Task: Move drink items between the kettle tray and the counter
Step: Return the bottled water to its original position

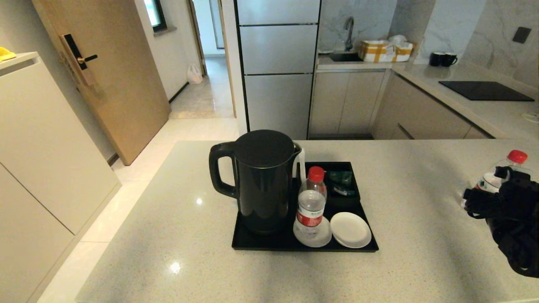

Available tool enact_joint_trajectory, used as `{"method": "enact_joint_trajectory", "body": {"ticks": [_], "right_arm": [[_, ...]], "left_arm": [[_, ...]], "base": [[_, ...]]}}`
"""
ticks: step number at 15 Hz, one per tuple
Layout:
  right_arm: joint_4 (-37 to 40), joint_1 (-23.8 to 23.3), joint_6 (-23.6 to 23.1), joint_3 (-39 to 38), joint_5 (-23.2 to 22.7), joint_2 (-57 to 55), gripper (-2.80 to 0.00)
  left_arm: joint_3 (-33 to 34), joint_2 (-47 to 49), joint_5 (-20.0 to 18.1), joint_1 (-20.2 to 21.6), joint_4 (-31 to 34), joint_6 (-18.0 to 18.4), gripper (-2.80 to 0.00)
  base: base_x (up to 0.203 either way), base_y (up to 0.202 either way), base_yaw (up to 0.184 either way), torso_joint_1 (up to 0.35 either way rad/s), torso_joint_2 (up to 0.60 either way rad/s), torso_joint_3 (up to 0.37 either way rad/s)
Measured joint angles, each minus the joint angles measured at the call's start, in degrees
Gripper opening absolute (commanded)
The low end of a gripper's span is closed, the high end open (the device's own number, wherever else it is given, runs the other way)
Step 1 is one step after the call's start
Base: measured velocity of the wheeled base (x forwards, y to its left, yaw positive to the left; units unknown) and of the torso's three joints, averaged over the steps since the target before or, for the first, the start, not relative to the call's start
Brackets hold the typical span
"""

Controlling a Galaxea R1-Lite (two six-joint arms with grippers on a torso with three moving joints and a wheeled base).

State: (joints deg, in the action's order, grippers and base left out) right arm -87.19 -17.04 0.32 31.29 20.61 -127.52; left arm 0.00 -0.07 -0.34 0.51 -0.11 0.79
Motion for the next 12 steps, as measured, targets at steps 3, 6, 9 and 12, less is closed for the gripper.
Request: {"method": "enact_joint_trajectory", "body": {"ticks": [3,6,9,12], "right_arm": [[0.00,-1.06,-0.68,4.03,0.02,-1.69,0.00],[0.17,-1.64,-1.36,7.12,-0.04,-2.93,0.00],[0.95,-1.68,-1.47,8.68,-0.06,-3.79,-2.80],[1.24,-1.69,-1.45,9.22,-0.08,-4.67,-2.80]], "left_arm": [[0.00,0.00,0.03,0.00,0.00,-0.02,-2.80],[0.00,0.00,0.01,0.01,-0.02,0.01,-2.80],[0.00,0.00,-0.02,0.01,-0.05,-0.02,-2.80],[0.00,0.00,-0.02,0.03,-0.05,0.01,-2.80]], "base": [[0.000,0.000,0.000,0.000,0.00,0.000],[0.000,0.000,0.000,0.000,0.00,0.000],[0.000,0.000,0.000,0.000,0.00,0.000],[0.000,0.000,0.000,0.000,0.00,0.000]]}}
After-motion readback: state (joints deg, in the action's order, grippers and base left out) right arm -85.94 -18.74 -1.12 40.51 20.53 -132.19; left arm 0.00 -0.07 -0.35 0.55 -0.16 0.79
